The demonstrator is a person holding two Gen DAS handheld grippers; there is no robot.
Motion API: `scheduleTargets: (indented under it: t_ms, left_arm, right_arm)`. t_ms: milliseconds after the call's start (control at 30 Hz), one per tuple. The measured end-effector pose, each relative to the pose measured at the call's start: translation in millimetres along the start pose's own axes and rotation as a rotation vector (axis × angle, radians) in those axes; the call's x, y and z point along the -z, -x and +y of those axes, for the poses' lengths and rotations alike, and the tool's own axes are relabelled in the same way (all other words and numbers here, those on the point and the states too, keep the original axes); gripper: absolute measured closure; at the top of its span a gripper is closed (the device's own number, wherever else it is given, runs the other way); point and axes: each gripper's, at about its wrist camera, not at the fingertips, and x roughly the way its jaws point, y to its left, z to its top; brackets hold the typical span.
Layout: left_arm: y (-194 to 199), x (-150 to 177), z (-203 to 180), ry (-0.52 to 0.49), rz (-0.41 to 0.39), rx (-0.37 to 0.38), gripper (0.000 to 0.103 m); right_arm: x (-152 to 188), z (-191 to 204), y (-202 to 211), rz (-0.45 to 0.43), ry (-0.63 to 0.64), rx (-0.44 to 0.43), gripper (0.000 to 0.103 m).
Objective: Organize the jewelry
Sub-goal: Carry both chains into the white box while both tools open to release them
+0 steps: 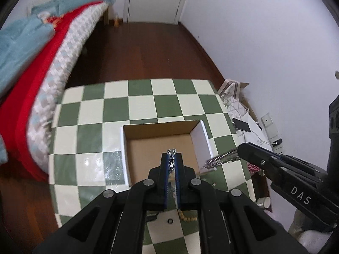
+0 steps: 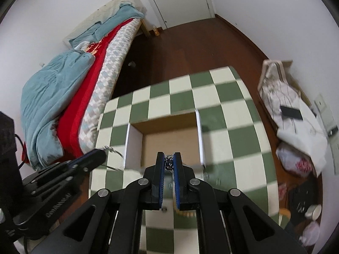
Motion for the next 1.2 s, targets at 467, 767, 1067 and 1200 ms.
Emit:
scheduleTargets:
  t_ms: [467, 767, 1067, 1200]
  left_arm:
    - [-85.1, -40.2, 51.8, 0.128, 0.172, 0.065, 0.100]
    - [-89.1, -39.2, 58.1, 0.130, 0.202, -0.083, 0.080]
    - [-66.9, -21.9, 54.1, 0.053, 0.087, -0.283, 0.000]
    - [-59.0, -6.8, 52.9, 0.033, 0.054, -0.337, 0.000]
  right_arm:
    - [-72.3, -6.1, -117.8, 0.192, -0.046, -0.017, 0.094]
    - [-81.2, -15.1, -152.8, 0.326, -0.081, -0.018, 0.070]
    - [-61.2, -14.5, -134.1, 0.287, 0.041, 0.215, 0.024]
    - [-39.8, -15.8, -130.6, 0.283, 0.084, 0.287, 0.012]
